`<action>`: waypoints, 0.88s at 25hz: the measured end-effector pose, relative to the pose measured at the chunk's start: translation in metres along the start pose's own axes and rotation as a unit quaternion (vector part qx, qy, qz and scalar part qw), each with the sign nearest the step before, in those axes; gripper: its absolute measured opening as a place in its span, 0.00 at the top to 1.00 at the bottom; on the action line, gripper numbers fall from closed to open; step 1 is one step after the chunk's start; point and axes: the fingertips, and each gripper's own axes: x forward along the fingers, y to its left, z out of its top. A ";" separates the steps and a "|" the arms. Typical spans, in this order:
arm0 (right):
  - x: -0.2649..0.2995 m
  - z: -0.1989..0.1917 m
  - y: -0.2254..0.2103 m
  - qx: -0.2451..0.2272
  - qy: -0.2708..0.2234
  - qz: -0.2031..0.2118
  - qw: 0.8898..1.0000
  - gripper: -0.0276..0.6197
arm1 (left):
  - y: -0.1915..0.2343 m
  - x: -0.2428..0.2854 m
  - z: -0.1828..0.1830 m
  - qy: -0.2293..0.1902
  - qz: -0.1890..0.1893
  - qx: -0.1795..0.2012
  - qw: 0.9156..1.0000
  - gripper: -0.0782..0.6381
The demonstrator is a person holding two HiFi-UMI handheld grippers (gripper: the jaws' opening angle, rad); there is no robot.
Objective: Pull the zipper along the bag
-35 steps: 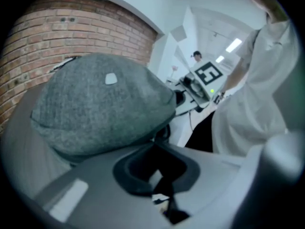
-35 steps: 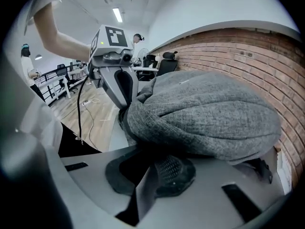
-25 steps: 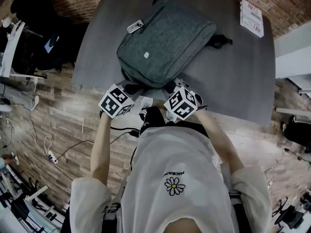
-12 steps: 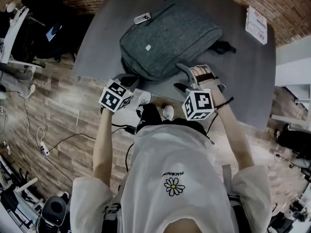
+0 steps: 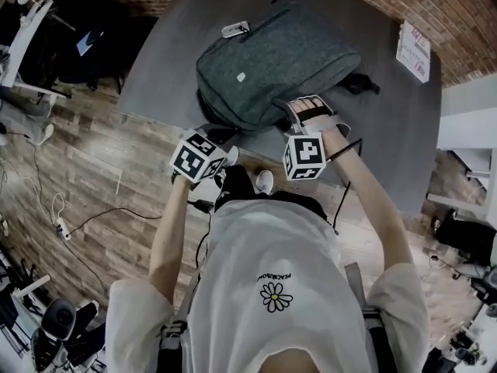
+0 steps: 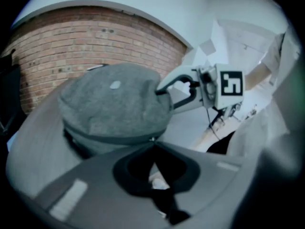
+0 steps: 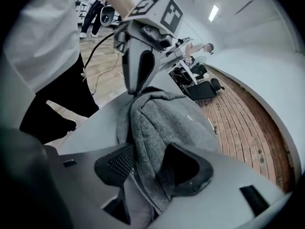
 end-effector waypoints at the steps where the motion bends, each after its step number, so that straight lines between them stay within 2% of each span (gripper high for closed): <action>1: 0.001 0.001 0.000 0.006 0.001 0.004 1.000 0.61 | -0.013 0.010 0.003 0.007 -0.005 0.012 1.000 0.87; 3: 0.002 0.003 -0.001 0.012 -0.002 0.010 1.000 0.61 | -0.033 0.031 0.013 0.015 0.002 0.025 1.000 0.87; 7: -0.010 0.002 0.002 0.017 -0.030 0.040 0.999 0.59 | -0.044 0.051 0.023 0.006 0.018 -0.006 1.000 0.87; 10: -0.036 -0.014 -0.014 0.081 -0.047 0.048 0.994 0.60 | -0.045 0.055 0.020 0.006 0.021 -0.026 0.999 0.87; 12: -0.049 -0.044 -0.034 0.122 -0.027 0.030 0.992 0.60 | -0.042 0.056 0.018 0.006 0.034 -0.034 0.999 0.87; 14: -0.051 -0.080 -0.048 0.140 0.013 0.020 0.990 0.59 | -0.040 0.058 0.018 0.000 0.051 -0.057 0.997 0.87; 16: -0.044 -0.106 -0.053 0.134 0.045 0.020 0.990 0.57 | -0.038 0.060 0.020 -0.015 0.069 -0.094 0.993 0.87; 18: -0.034 -0.113 -0.052 0.124 0.053 0.026 0.990 0.57 | -0.038 0.061 0.021 -0.024 0.084 -0.111 0.990 0.87; 22: -0.025 -0.112 -0.050 0.125 0.053 0.035 0.990 0.59 | -0.043 0.063 0.026 -0.010 0.101 -0.068 0.993 0.87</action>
